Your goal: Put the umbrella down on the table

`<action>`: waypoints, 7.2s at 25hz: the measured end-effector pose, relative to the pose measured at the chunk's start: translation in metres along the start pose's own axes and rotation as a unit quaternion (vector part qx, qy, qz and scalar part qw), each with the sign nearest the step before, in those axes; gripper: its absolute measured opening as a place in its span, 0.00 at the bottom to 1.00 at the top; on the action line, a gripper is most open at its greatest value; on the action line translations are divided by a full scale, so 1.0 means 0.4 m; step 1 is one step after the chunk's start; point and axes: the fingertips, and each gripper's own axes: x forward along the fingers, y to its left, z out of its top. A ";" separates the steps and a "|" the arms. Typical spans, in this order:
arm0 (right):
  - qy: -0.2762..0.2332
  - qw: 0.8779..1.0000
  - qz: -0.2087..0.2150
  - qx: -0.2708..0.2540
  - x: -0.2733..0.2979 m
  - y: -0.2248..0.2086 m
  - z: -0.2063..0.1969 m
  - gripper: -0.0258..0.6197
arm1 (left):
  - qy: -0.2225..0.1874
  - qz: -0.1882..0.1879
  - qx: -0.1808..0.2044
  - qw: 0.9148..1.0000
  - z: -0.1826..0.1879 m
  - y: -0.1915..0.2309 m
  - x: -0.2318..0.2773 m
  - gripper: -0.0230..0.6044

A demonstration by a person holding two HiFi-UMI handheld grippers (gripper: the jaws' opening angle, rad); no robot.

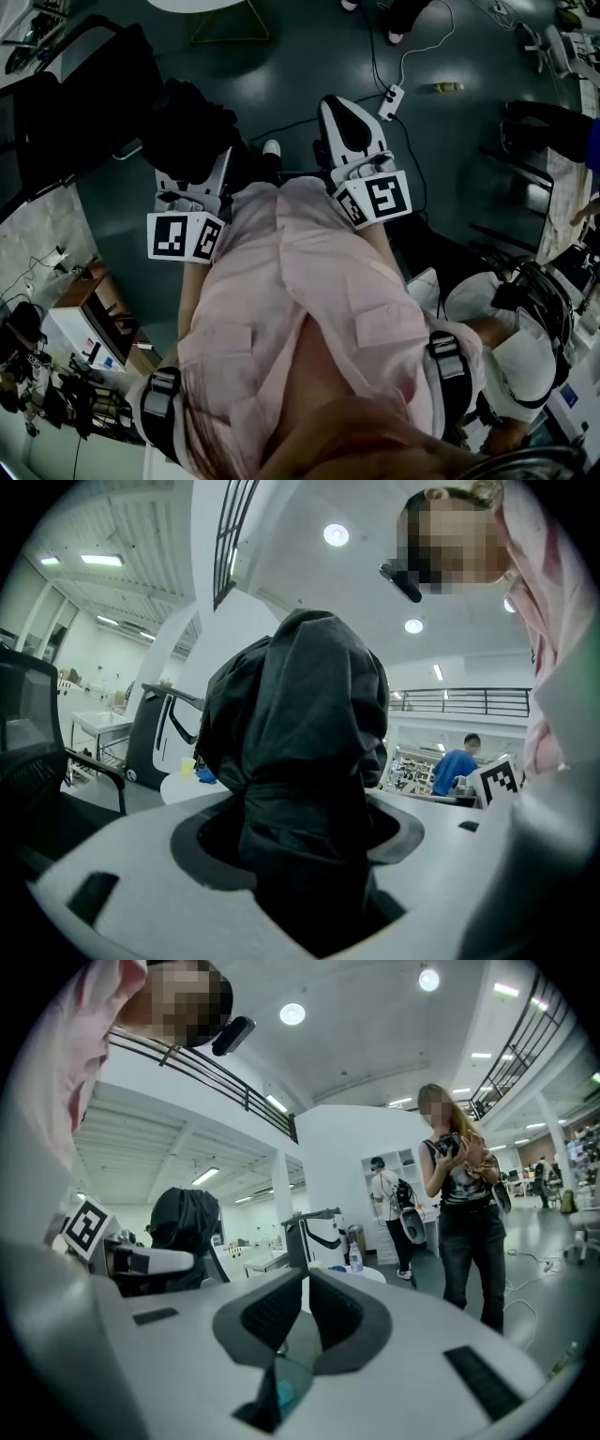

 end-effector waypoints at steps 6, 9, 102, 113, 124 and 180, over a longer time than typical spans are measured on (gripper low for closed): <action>0.002 1.000 -0.003 0.010 -0.028 -0.041 -0.004 0.10 | 0.003 0.002 -0.009 1.000 -0.010 -0.025 0.022 0.53; -0.004 1.000 -0.010 0.017 -0.017 -0.069 0.008 0.10 | -0.003 0.015 -0.010 1.000 0.010 -0.009 0.048 0.53; 0.020 0.998 0.043 0.041 0.900 -0.396 0.184 0.10 | -0.022 0.108 -0.055 0.992 0.296 0.576 0.747 0.53; 0.019 0.999 0.015 0.037 1.015 -0.401 0.201 0.10 | -0.017 0.086 -0.054 0.995 0.336 0.686 0.823 0.53; 0.014 0.998 -0.036 0.041 1.157 -0.382 0.225 0.10 | 0.014 0.042 -0.052 0.998 0.360 0.830 0.911 0.53; 0.031 0.998 -0.006 0.055 1.316 -0.481 0.246 0.10 | 0.064 0.091 -0.020 0.994 0.355 0.909 1.004 0.53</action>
